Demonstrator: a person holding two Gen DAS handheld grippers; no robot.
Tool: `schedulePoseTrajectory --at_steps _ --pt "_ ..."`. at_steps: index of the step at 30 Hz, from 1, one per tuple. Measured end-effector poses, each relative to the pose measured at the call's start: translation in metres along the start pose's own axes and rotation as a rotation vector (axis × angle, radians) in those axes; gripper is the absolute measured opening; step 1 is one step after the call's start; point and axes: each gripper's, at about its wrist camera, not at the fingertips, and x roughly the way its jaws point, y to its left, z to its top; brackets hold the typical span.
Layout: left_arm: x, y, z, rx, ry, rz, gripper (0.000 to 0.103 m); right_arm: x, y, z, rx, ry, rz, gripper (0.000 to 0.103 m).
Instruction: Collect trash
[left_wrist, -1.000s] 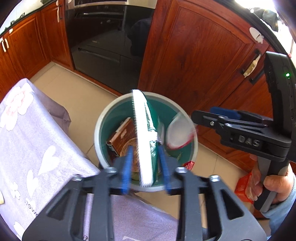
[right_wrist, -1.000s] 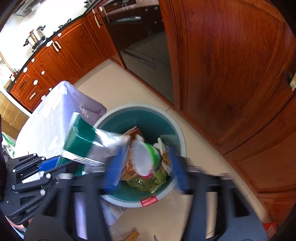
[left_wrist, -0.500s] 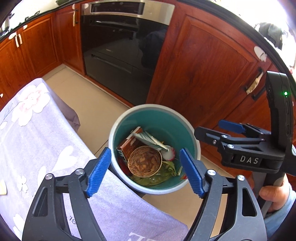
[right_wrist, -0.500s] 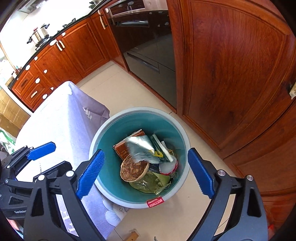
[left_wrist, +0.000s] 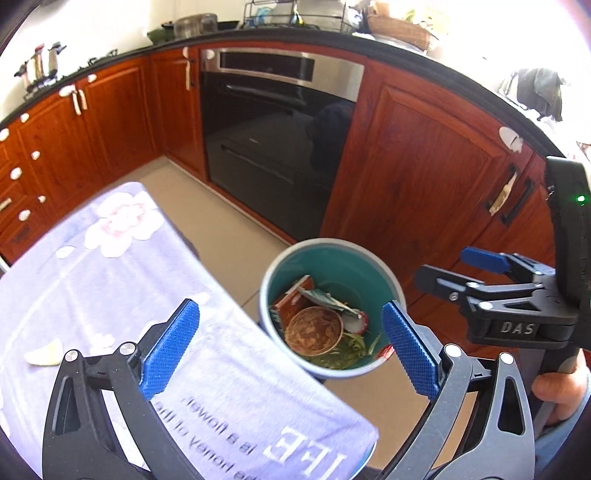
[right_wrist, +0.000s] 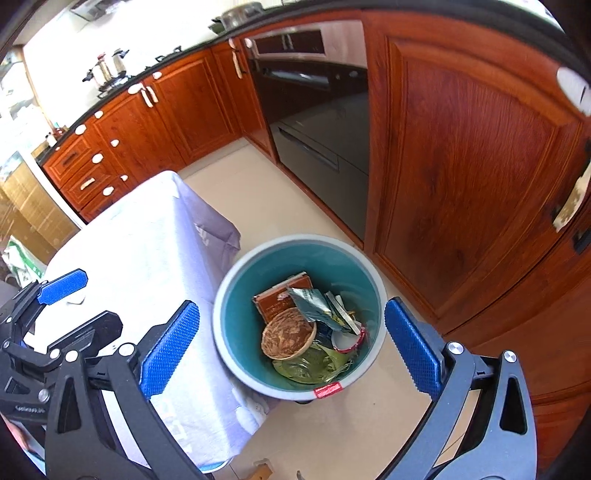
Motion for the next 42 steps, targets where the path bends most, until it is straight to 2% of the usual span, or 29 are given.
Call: schedulePoseTrajectory --at_steps 4,8,10,13,16,22,31,42 --pt "-0.029 0.006 -0.007 -0.008 -0.027 0.048 0.099 -0.021 0.011 -0.003 -0.027 -0.014 0.016 0.096" --pt "-0.064 0.004 -0.020 0.039 -0.092 0.197 0.099 -0.044 0.020 -0.011 -0.067 -0.024 0.022 0.096" --pt "-0.080 0.004 -0.027 0.046 -0.119 0.232 0.099 -0.054 0.026 -0.015 -0.090 -0.022 0.014 0.096" --pt "-0.096 0.008 -0.035 0.021 -0.111 0.232 0.099 -0.068 0.034 -0.021 -0.115 -0.024 0.003 0.096" --pt "-0.108 0.011 -0.046 -0.014 -0.099 0.201 0.099 -0.081 0.039 -0.031 -0.133 -0.018 -0.006 0.097" --pt "-0.115 0.012 -0.073 -0.049 -0.063 0.198 0.099 -0.095 0.046 -0.054 -0.162 -0.005 -0.042 0.097" --pt "-0.101 0.010 -0.099 -0.063 -0.006 0.212 0.099 -0.095 0.047 -0.082 -0.173 0.014 -0.076 0.097" --pt "-0.075 0.022 -0.110 -0.098 0.052 0.218 0.099 -0.065 0.050 -0.095 -0.185 0.090 -0.085 0.097"
